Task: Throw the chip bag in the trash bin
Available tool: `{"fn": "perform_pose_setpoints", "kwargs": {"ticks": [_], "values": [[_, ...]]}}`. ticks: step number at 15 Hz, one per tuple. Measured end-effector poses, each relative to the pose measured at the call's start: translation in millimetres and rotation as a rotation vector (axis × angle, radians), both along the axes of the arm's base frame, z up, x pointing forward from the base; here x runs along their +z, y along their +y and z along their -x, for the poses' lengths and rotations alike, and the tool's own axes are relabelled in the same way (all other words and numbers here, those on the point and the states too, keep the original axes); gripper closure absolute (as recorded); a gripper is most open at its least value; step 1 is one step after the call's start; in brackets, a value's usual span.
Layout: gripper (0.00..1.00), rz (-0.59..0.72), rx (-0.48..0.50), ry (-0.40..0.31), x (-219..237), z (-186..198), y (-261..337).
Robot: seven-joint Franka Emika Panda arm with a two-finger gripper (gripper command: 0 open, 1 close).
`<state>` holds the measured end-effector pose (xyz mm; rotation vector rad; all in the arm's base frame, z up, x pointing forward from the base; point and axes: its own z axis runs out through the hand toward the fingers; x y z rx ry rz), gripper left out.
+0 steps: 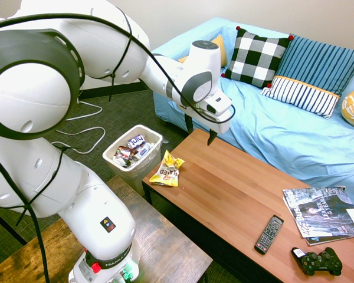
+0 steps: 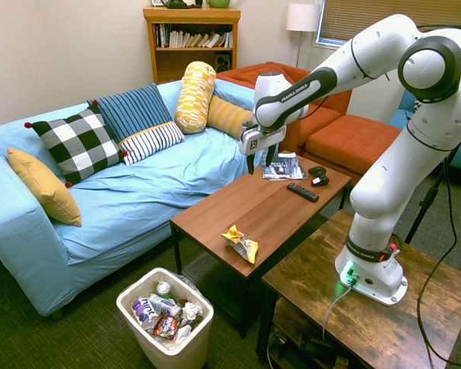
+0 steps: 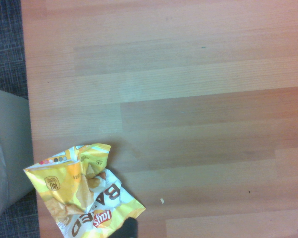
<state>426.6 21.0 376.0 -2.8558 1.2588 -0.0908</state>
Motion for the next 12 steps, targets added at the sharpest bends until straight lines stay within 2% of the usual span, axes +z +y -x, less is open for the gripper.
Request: {"fn": "perform_pose_setpoints", "kwargs": {"ticks": [3,6,12], "values": [[0.0,0.002,0.007,0.014,-6.1,-0.8,3.9],[0.0,0.01,0.052,0.009,-24.2,-3.3,36.8],[0.0,0.056,0.158,0.077,-105.6,37.8,116.4]]}}
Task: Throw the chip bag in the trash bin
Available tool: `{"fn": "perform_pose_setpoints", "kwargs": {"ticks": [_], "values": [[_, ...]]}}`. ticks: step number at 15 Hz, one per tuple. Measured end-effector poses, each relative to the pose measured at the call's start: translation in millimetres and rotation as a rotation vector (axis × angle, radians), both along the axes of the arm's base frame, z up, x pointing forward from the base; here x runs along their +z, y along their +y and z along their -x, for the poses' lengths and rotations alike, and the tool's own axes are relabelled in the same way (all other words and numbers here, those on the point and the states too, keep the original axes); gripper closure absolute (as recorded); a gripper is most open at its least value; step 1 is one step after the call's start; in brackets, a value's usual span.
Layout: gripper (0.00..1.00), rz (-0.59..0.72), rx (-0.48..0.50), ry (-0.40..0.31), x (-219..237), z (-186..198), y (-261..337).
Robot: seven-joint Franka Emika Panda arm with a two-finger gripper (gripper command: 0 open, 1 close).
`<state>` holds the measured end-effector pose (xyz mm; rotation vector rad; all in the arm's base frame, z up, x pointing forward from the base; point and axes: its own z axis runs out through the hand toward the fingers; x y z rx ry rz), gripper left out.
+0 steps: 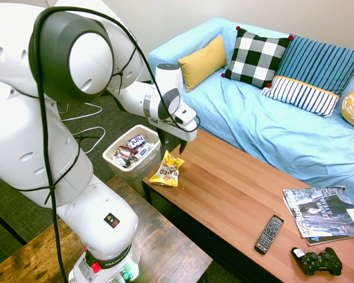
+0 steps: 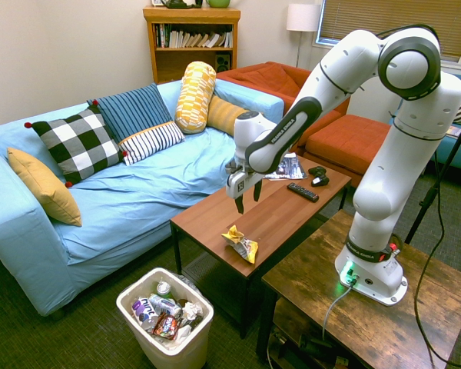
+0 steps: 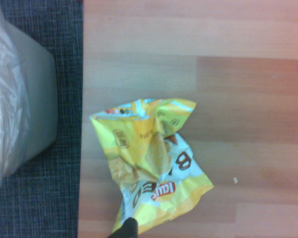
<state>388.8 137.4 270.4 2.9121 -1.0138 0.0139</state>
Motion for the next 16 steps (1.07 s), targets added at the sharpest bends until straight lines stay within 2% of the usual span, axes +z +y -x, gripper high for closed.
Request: {"fn": "perform_pose_setpoints", "kwargs": {"ticks": [6,12,13,16], "values": [[0.0,0.036,0.063,0.072,-76.4,13.2,32.5],[0.0,0.061,0.051,0.118,-127.1,-23.7,42.7],[1.0,0.063,0.044,0.124,-133.9,-31.1,42.3],[1.0,0.057,0.017,0.154,-149.8,-41.0,44.7]]}}
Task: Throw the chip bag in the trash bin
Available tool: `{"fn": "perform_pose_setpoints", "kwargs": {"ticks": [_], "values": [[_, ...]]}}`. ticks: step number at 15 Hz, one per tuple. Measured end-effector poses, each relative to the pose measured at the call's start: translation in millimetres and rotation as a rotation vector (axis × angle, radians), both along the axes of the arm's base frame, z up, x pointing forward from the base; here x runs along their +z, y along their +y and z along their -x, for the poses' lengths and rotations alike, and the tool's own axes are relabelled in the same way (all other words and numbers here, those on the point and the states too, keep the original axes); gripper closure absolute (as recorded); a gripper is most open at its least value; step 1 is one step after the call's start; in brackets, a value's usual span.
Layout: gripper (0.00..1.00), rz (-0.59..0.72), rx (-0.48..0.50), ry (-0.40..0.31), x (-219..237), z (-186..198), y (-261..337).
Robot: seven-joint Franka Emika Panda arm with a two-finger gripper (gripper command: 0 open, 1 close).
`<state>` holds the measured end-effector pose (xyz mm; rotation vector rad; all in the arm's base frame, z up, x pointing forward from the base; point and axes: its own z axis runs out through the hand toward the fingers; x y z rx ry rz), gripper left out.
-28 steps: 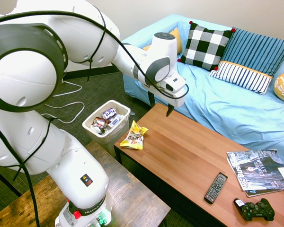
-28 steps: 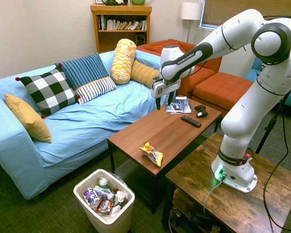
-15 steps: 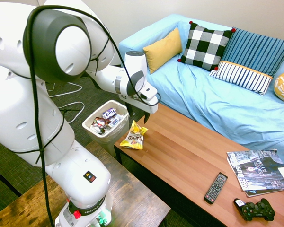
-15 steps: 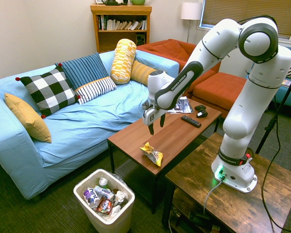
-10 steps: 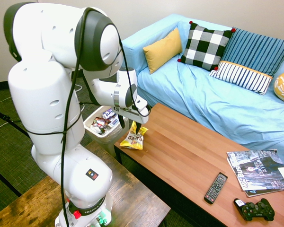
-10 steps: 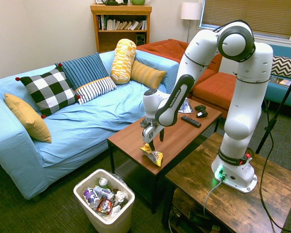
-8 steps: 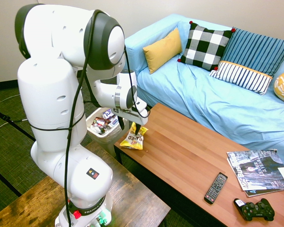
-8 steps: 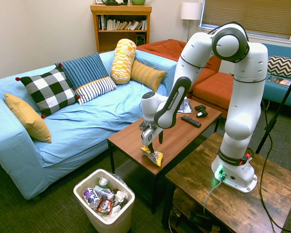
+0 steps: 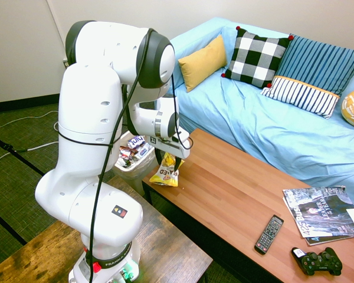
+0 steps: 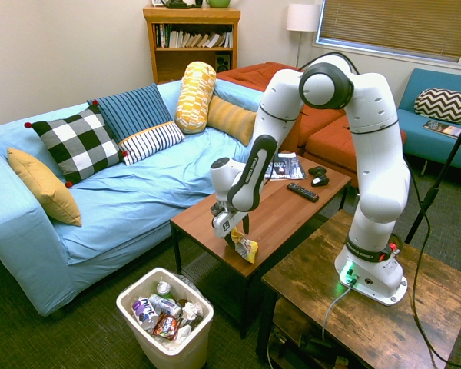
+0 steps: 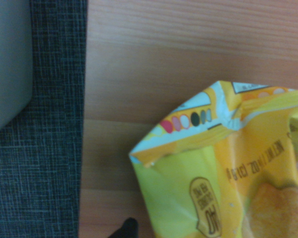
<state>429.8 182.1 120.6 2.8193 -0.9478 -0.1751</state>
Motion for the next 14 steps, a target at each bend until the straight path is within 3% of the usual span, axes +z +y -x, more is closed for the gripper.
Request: {"fn": "perform_pose_setpoints", "kwargs": {"ticks": [14], "values": [[1.0,-0.007,-0.031,0.009,0.2,-8.7,-3.7]]}}
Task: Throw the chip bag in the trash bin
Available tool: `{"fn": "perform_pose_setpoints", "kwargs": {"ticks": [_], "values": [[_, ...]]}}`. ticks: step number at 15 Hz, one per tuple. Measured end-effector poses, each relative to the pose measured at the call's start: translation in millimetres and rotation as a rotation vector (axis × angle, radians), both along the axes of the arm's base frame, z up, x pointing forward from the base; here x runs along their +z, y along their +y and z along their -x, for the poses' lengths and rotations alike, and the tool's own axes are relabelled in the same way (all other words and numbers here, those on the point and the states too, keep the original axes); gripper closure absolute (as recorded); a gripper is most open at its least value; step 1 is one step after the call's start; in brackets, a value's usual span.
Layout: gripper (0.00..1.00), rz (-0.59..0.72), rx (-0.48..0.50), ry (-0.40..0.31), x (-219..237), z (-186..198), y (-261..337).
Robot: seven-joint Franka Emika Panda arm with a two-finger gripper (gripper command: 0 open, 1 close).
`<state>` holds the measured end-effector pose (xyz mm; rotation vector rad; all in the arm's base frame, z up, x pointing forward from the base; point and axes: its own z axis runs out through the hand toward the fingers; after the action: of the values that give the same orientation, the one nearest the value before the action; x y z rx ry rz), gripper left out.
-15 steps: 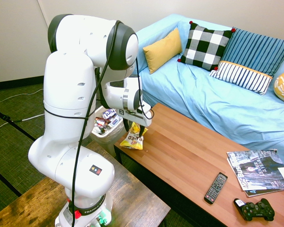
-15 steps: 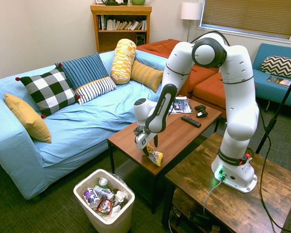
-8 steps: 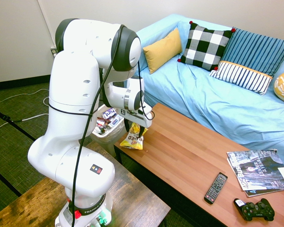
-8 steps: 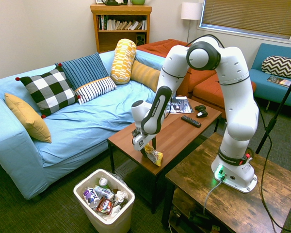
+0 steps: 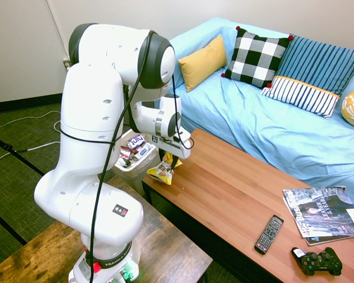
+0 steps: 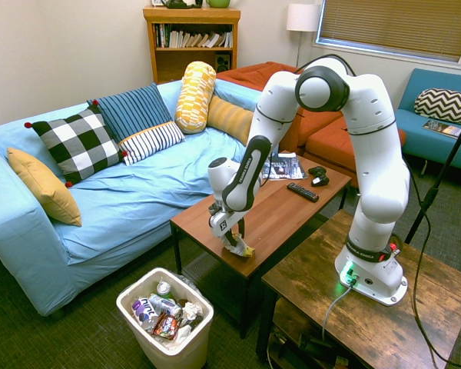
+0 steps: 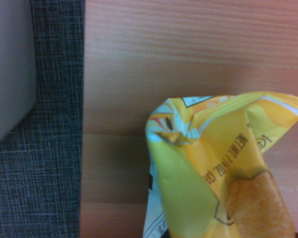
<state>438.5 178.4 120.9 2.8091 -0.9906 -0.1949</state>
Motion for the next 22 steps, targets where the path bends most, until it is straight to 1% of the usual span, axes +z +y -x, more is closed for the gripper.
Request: {"fn": "perform_pose_setpoints", "kwargs": {"ticks": [4,7,10,12,15,17,20,21,22], "values": [[1.0,-0.003,-0.007,-0.012,14.3,-5.5,-1.0],[1.0,-0.008,0.02,-0.052,56.7,-8.9,14.7],[1.0,0.011,0.081,-0.088,103.2,-2.5,71.3],[1.0,0.026,0.123,-0.104,116.8,3.4,125.9],[1.0,0.033,0.174,-0.124,111.3,7.3,206.9],[1.0,0.042,0.205,-0.122,93.1,11.0,253.5],[1.0,0.04,0.237,-0.108,58.1,15.8,294.9],[0.0,0.044,0.241,-0.104,50.3,15.5,301.5],[0.0,0.049,0.242,-0.098,44.6,15.2,305.9]]}}
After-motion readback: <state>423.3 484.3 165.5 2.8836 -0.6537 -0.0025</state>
